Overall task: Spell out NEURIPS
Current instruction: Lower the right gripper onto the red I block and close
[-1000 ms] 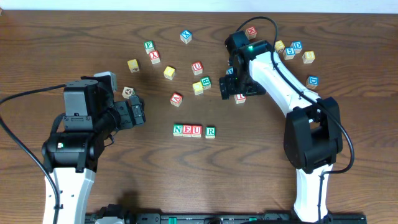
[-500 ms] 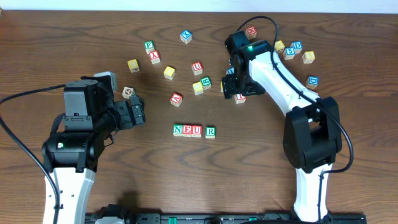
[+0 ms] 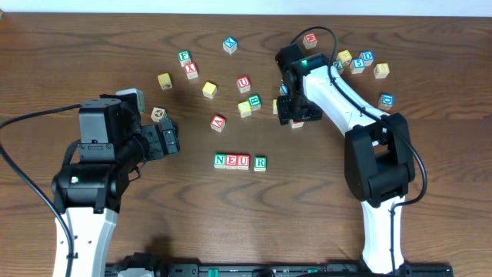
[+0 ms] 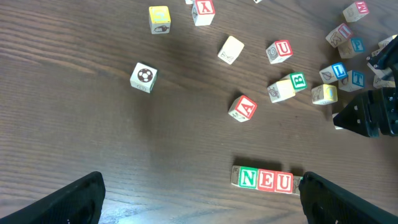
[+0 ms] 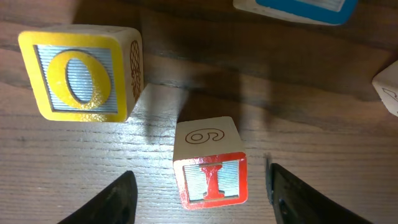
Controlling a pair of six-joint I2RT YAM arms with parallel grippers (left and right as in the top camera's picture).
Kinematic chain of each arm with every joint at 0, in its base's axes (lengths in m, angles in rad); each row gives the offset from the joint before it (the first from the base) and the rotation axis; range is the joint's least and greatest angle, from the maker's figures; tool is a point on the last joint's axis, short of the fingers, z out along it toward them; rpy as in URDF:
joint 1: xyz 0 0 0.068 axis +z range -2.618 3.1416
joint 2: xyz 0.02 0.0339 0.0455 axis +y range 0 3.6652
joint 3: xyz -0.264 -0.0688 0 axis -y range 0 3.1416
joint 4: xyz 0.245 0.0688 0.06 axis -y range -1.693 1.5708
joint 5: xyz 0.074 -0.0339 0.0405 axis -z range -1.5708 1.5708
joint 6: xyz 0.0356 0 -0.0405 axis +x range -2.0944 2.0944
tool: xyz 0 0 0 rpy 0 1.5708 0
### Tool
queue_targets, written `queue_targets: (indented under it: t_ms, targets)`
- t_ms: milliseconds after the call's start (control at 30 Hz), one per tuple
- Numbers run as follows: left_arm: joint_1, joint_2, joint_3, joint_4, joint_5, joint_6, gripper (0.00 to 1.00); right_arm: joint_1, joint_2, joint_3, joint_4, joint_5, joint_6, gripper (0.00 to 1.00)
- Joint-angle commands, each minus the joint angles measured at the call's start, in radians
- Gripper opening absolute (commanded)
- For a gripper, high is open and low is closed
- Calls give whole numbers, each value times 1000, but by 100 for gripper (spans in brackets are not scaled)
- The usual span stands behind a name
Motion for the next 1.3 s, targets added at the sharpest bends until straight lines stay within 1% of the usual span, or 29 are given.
queue_targets:
  t_ms: [0, 267, 400, 967, 1267]
  targets:
    - [6, 1, 28, -3, 12, 9, 98, 3, 16, 17, 3, 10, 3, 58]
    - [6, 1, 28, -3, 12, 9, 98, 3, 49, 16, 15, 9, 3, 57]
    - [6, 1, 28, -3, 12, 9, 98, 3, 56, 16, 16, 10, 3, 54]
    - [6, 1, 28, -3, 12, 9, 98, 3, 56, 16, 26, 10, 3, 55]
    - [6, 1, 28, -3, 12, 9, 98, 3, 55, 17, 24, 9, 3, 49]
